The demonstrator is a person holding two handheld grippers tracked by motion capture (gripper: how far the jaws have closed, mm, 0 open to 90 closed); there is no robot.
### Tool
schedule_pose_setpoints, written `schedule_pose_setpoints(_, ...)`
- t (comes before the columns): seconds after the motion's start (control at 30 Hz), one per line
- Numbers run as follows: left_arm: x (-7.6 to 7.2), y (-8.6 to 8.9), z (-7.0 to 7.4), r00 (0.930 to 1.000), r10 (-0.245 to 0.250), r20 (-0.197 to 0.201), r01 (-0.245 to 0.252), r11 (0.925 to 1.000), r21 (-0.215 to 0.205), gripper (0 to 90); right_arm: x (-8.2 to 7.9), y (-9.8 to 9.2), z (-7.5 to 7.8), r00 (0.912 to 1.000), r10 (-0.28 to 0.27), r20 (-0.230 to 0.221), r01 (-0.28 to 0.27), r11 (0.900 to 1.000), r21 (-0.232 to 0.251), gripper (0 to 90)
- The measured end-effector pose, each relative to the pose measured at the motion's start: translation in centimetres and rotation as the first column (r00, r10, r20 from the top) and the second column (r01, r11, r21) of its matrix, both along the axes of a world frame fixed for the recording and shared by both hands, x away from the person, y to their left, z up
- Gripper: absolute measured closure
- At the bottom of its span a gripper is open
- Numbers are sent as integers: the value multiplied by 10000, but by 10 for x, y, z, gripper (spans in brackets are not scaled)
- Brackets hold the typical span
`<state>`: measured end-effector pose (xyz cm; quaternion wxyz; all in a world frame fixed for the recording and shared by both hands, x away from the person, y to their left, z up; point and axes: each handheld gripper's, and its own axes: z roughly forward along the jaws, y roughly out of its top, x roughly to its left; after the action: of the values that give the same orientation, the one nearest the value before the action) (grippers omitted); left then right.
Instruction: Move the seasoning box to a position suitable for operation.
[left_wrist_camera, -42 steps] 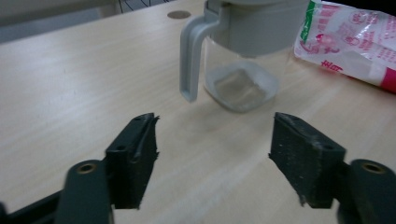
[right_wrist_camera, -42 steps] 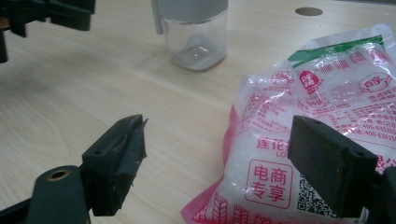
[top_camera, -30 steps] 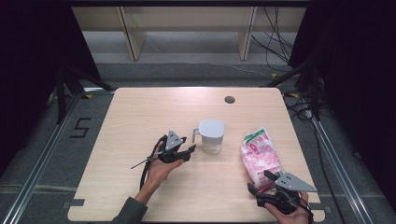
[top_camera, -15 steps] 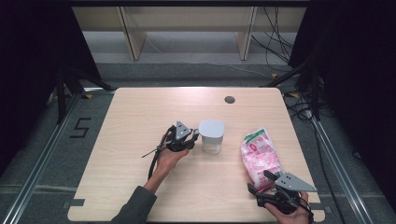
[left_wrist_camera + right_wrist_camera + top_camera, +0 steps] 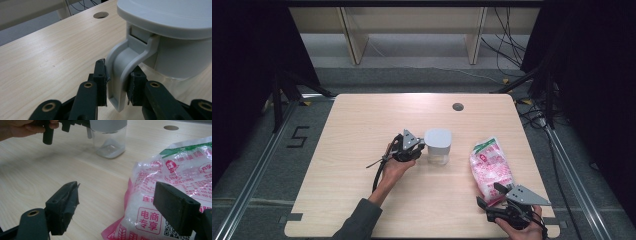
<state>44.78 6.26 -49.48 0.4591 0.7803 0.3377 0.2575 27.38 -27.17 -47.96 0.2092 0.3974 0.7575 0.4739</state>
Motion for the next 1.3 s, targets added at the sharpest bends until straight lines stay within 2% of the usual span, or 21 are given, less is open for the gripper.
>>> schedule_pose_setpoints(0.07, -1, 1, 0, 10000, -70, -49, 70, 9999, -125, 723, 0, 1, -1, 10000, -24, 33, 23, 10000, 45, 212)
schedule_pose_setpoints(0.23, -5, 9, 0, 9995, -329, -32, 329, 9995, 12, 723, 0, 2, -1, 9999, -35, -111, 37, 9998, 203, 212)
schedule_pose_setpoints(0.27, -6, 10, 0, 9996, -278, -87, 277, 9996, -62, 723, 0, 1, -1, 9999, -31, -97, 31, 10000, 50, 213)
schedule_pose_setpoints(0.43, -9, 17, 0, 9976, -685, 61, 685, 9976, 15, 717, 1, 0, 0, 10000, -42, 50, 42, 10000, -39, 213)
schedule_pose_setpoints(0.47, -9, 17, 0, 9976, -685, 61, 685, 9976, 15, 716, 1, 0, 0, 10000, -42, 50, 42, 10000, -39, 213)
schedule_pose_setpoints(0.5, -11, 18, 0, 9981, -600, -128, 597, 9980, -217, 715, 1, 0, -1, 9999, -64, 91, 64, 10000, 11, 213)
schedule_pose_setpoints(0.53, -12, 20, 0, 9983, -569, -130, 567, 9983, -153, 715, 2, 1, -2, 9998, -56, 177, 55, 10000, 58, 214)
schedule_pose_setpoints(0.63, -14, 22, 0, 9980, -615, -139, 614, 9981, -104, 714, 0, 1, -1, 10000, -48, 23, 48, 10000, 21, 215)
schedule_pose_setpoints(0.67, -15, 24, 1, 9974, -724, -12, 724, 9974, 39, 713, 0, 0, 0, 10000, -33, -17, 33, 10000, 17, 215)
schedule_pose_setpoints(0.7, -16, 25, 0, 9977, -674, -64, 673, 9976, -145, 712, 0, 0, -1, 10000, -47, 42, 47, 10000, -62, 215)
schedule_pose_setpoints(0.77, -18, 29, -1, 9979, -645, -71, 644, 9978, -141, 711, 0, 0, -1, 9999, -94, 69, 94, 9999, 46, 215)
schedule_pose_setpoints(0.83, -19, 30, -1, 9992, -385, 120, 383, 9990, 213, 712, 1, 0, -1, 9999, -78, 85, 78, 10000, -13, 215)
schedule_pose_setpoints(0.87, -19, 30, -1, 9992, -385, 120, 383, 9990, 213, 714, 1, 0, -1, 9999, -78, 85, 78, 10000, -13, 215)
schedule_pose_setpoints(0.9, -17, 28, 0, 9987, -246, 443, 224, 9985, 500, 716, -2, 3, -1, 9997, -133, -217, 138, 9996, 253, 215)
schedule_pose_setpoints(1.0, -14, 28, 0, 9980, -259, 582, 224, 9979, 603, 725, 0, 2, -1, 10000, -48, -42, 48, 9999, 100, 216)
schedule_pose_setpoints(1.07, -15, 26, -1, 9985, -121, 528, 97, 9989, 463, 726, 0, 2, -1, 9999, -138, -84, 139, 9998, 107, 215)
schedule_pose_setpoints(1.1, -16, 27, -1, 9993, -118, 356, 113, 9998, 143, 727, 1, 1, -1, 9999, -78, 78, 78, 10000, -12, 216)
schedule_pose_setpoints(1.17, -17, 28, -2, 9994, -134, 325, 133, 9999, 43, 728, 1, 1, -1, 9999, -75, 73, 75, 10000, -12, 216)
schedule_pose_setpoints(1.2, -17, 29, -1, 9989, -160, 450, 152, 9997, 187, 727, 1, 0, -1, 10000, -24, 16, 24, 10000, -83, 216)
schedule_pose_setpoints(1.27, -19, 28, -1, 9985, -239, 501, 227, 9995, 235, 726, -2, 3, -1, 9994, -99, -343, 107, 9997, 229, 216)
schedule_pose_setpoints(1.3, -19, 28, -1, 9985, -239, 501, 227, 9995, 235, 726, 0, 1, -1, 9999, 34, -159, -33, 9999, 97, 216)
